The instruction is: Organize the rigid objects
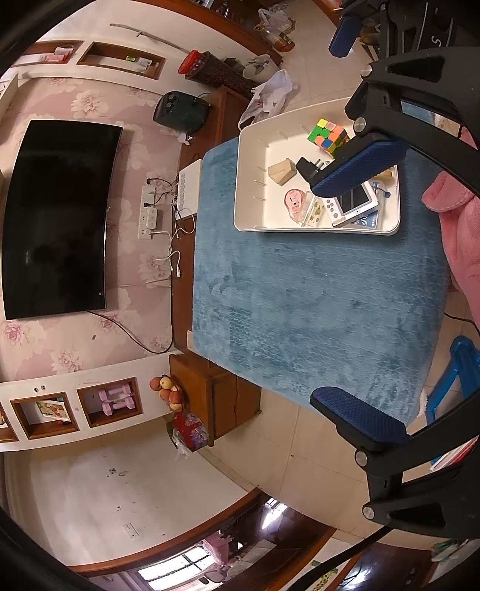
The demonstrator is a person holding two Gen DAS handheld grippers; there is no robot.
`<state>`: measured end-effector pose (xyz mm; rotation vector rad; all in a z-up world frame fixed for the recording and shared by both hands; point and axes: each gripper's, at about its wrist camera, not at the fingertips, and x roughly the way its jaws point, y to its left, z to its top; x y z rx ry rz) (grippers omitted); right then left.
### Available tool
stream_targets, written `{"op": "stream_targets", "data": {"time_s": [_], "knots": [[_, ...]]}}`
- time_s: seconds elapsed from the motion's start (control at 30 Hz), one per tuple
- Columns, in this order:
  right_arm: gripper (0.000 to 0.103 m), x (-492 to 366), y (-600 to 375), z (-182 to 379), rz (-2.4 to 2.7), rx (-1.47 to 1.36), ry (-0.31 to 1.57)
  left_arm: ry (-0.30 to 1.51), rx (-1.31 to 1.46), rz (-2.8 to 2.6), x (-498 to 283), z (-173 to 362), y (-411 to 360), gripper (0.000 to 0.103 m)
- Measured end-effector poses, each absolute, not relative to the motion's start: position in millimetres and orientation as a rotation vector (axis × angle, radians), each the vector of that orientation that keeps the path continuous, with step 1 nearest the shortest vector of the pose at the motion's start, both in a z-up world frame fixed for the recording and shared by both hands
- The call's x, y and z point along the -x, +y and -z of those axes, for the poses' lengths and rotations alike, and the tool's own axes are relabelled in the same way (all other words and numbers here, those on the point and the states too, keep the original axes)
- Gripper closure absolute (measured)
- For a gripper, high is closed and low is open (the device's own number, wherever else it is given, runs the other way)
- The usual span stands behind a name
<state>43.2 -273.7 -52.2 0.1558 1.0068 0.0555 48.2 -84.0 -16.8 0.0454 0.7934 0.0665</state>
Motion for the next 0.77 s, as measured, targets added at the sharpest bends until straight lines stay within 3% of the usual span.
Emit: {"op": "stream_targets", "data": {"time_s": [0.77], "knots": [[0.0, -43.6, -255.1, 69.8, -0.033, -0.136, 1.13, 0.905, -0.047, 0.0, -52.0, 38.7, -62.3, 0.001]]}}
